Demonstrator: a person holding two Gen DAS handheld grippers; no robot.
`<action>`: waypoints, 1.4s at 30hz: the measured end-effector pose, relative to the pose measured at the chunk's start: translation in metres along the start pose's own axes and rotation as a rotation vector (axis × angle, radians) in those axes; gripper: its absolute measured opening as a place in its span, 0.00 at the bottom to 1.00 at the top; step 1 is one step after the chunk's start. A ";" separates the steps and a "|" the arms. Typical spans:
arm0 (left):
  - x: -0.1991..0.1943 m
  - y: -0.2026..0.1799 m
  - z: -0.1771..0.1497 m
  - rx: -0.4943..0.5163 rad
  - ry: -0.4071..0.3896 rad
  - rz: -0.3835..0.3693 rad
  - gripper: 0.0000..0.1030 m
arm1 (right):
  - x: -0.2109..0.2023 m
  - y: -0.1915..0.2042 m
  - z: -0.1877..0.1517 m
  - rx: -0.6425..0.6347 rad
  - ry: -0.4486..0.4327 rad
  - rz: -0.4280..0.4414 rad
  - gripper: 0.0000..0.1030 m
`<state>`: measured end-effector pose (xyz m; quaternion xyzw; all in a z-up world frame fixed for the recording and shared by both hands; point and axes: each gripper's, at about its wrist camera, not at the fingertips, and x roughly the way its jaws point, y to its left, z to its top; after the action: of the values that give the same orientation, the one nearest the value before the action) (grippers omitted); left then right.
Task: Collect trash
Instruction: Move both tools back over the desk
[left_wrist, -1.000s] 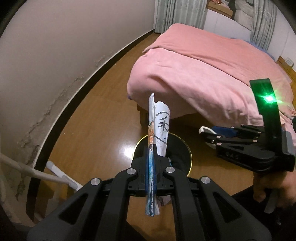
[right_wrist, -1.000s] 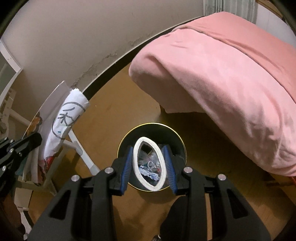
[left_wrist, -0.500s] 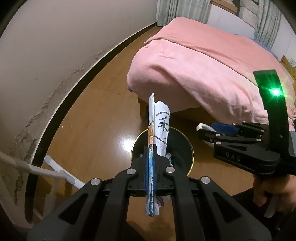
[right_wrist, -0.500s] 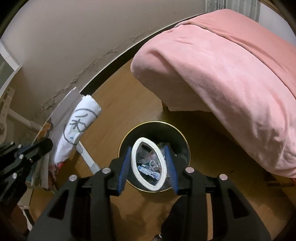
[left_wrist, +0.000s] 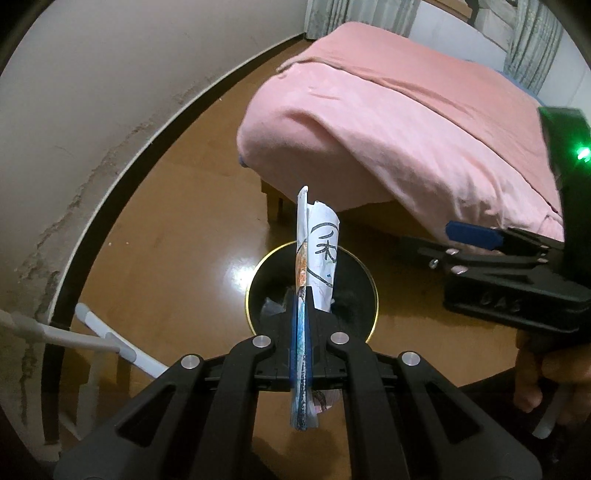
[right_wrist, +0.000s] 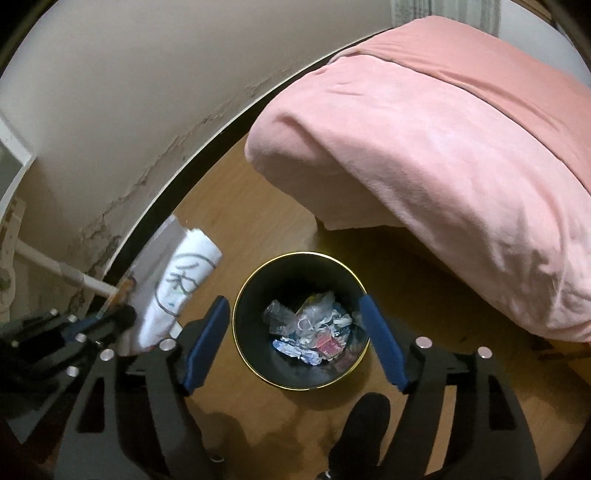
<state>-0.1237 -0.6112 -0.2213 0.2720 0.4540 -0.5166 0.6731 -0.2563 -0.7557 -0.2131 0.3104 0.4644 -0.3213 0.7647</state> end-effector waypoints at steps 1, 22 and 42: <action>0.004 -0.003 0.001 0.002 0.006 -0.007 0.02 | -0.001 -0.003 0.001 0.014 -0.002 0.004 0.70; 0.001 -0.023 0.017 0.024 0.000 -0.011 0.78 | -0.016 -0.030 0.002 0.110 -0.028 0.009 0.80; -0.271 0.165 -0.082 -0.059 -0.201 0.375 0.93 | -0.139 0.192 0.005 -0.334 -0.203 0.147 0.86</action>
<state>-0.0100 -0.3690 -0.0321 0.2789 0.3408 -0.3936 0.8069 -0.1547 -0.6159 -0.0511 0.1783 0.4078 -0.2125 0.8699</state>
